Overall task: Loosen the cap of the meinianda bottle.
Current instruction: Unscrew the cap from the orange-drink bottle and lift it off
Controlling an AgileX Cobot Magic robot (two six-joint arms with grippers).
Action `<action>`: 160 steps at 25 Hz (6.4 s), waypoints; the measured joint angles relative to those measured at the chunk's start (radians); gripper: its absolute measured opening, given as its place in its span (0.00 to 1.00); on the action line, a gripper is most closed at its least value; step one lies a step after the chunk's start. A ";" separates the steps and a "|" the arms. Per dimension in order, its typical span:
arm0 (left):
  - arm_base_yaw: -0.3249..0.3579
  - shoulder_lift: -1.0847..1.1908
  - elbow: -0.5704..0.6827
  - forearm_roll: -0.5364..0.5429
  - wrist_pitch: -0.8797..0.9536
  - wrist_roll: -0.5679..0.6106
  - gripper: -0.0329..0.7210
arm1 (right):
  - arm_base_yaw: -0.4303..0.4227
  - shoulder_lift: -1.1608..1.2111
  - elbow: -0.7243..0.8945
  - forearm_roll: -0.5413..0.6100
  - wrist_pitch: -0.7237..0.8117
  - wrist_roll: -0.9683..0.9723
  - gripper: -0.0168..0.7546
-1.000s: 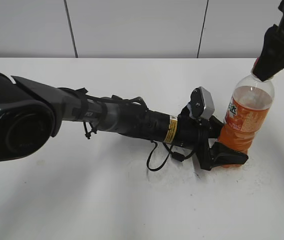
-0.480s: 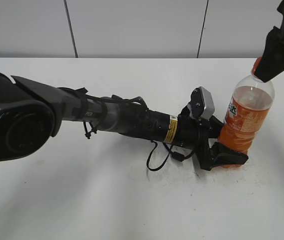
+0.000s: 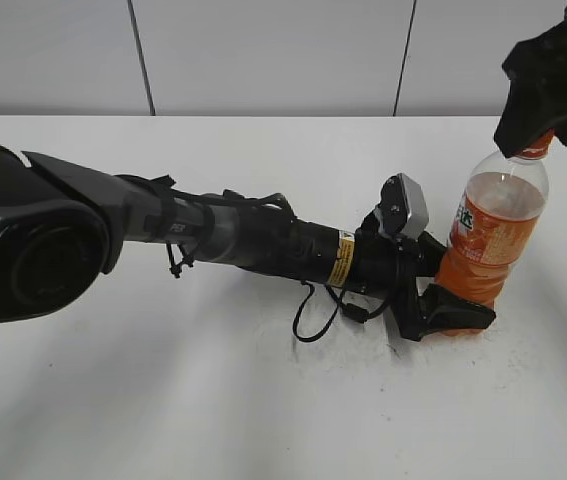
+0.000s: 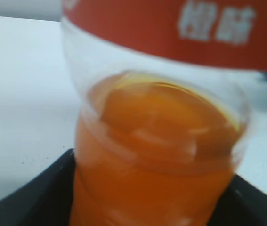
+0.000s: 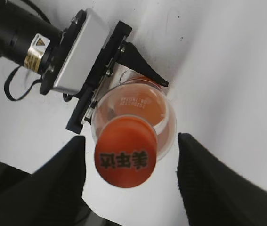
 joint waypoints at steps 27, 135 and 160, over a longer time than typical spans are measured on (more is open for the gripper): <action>0.000 -0.002 0.000 0.009 0.002 0.004 0.78 | 0.000 0.000 -0.004 0.014 -0.012 -0.440 0.38; 0.000 -0.003 0.000 0.021 0.000 -0.003 0.77 | 0.000 0.021 -0.004 0.017 -0.001 0.164 0.40; 0.000 -0.003 0.000 0.025 -0.003 -0.004 0.77 | 0.000 0.022 -0.004 0.033 -0.015 -0.078 0.83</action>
